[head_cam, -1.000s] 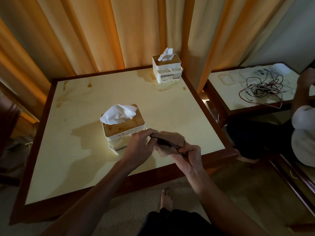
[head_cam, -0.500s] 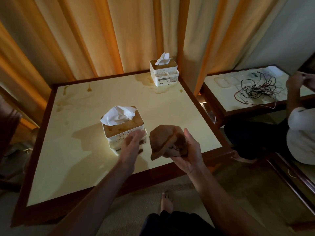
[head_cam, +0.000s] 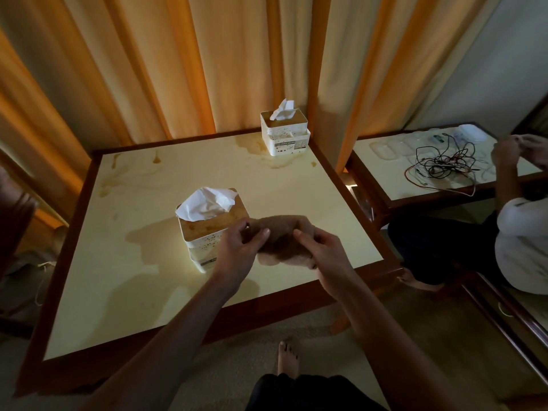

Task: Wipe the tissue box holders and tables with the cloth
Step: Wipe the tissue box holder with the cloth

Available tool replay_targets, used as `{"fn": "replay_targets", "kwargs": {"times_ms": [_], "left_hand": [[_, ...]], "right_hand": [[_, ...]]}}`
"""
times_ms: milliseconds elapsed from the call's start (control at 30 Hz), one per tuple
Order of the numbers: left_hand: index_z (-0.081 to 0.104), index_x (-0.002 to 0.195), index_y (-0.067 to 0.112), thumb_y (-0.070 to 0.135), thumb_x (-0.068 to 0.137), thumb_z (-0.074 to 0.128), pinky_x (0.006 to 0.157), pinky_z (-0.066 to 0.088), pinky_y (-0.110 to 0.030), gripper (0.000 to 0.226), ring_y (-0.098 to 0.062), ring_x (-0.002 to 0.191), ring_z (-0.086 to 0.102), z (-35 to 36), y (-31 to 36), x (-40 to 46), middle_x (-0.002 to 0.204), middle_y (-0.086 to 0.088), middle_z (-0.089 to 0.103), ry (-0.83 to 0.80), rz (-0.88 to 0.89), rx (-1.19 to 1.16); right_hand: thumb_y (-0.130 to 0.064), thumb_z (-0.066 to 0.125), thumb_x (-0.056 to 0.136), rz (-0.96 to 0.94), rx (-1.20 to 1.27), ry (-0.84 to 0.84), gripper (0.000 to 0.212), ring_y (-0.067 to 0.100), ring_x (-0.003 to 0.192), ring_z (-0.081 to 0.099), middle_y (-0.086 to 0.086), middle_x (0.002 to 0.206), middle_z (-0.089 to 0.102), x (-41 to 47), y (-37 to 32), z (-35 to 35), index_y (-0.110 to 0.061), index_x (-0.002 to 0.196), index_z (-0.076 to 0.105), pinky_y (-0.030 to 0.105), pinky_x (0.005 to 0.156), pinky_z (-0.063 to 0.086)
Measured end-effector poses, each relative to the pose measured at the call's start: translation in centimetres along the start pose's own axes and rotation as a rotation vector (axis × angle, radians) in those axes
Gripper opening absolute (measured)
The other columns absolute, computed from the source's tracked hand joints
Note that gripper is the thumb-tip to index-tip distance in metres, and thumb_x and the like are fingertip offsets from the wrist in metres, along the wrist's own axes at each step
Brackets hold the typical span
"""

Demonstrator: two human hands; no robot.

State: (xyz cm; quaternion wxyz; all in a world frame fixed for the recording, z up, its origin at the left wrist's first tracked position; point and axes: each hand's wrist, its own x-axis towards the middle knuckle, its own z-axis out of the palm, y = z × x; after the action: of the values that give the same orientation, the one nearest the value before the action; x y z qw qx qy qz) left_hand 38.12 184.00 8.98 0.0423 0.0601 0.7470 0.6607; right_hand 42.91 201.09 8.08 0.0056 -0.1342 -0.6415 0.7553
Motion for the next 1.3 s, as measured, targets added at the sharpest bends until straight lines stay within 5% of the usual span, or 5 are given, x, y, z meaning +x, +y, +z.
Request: {"fn": "replay_targets", "kwargs": {"times_ms": [600, 767, 1000, 1167, 1300], "left_hand": [[0.055, 0.096, 0.012, 0.014, 0.099, 0.056, 0.067, 0.052, -0.023, 0.003, -0.003, 0.081, 0.058, 0.1, 3.7, 0.8, 0.089, -0.003, 0.059, -0.018, 0.198, -0.061], [0.054, 0.096, 0.013, 0.015, 0.099, 0.055, 0.067, 0.052, -0.026, 0.004, -0.015, 0.091, 0.058, -0.1, 4.1, 0.7, 0.097, -0.009, 0.058, -0.089, 0.185, -0.054], [0.055, 0.090, 0.018, 0.022, 0.099, 0.056, 0.075, 0.042, -0.035, 0.010, -0.016, 0.091, 0.055, 0.2, 3.9, 0.5, 0.092, -0.003, 0.057, -0.080, 0.121, 0.174], [0.062, 0.090, 0.024, 0.016, 0.094, 0.062, 0.072, 0.040, -0.012, 0.009, 0.006, 0.086, 0.055, 0.4, 3.2, 0.5, 0.086, 0.017, 0.061, -0.129, 0.274, 0.461], [0.071, 0.090, 0.020, 0.006, 0.088, 0.062, 0.082, 0.048, -0.021, 0.017, -0.003, 0.092, 0.061, -0.2, 2.5, 1.0, 0.090, 0.013, 0.068, -0.430, 0.356, 0.555]], "right_hand": [[-0.016, 0.066, 0.095, -0.337, -0.362, 0.161, 0.026, 0.005, 0.105, 0.064, -0.003, 0.109, 0.071, 1.5, -2.9, -0.4, -0.012, 0.120, 0.066, 0.015, 0.082, 0.052], [-0.020, 0.064, 0.095, -0.220, -0.134, 0.016, 0.011, 0.009, 0.095, 0.067, 0.003, 0.096, 0.071, 1.7, -2.9, -0.6, -0.010, 0.099, 0.068, 0.033, 0.087, 0.054], [-0.075, 0.077, 0.062, 0.189, 0.687, -0.312, 0.100, 0.033, 0.117, 0.052, 0.021, 0.124, 0.053, 2.1, 1.0, -1.3, -0.005, 0.130, 0.055, 0.048, 0.091, 0.052], [-0.087, 0.039, 0.081, 0.330, 0.897, -0.535, 0.116, 0.046, 0.149, 0.016, 0.032, 0.160, 0.012, 0.6, 4.2, 0.5, 0.001, 0.155, 0.021, 0.063, 0.118, 0.018], [-0.082, 0.040, 0.088, 0.468, 0.822, -0.519, 0.103, 0.037, 0.131, 0.037, 0.027, 0.143, 0.035, 0.1, 5.3, 0.5, 0.003, 0.147, 0.036, 0.046, 0.101, 0.050]]}}
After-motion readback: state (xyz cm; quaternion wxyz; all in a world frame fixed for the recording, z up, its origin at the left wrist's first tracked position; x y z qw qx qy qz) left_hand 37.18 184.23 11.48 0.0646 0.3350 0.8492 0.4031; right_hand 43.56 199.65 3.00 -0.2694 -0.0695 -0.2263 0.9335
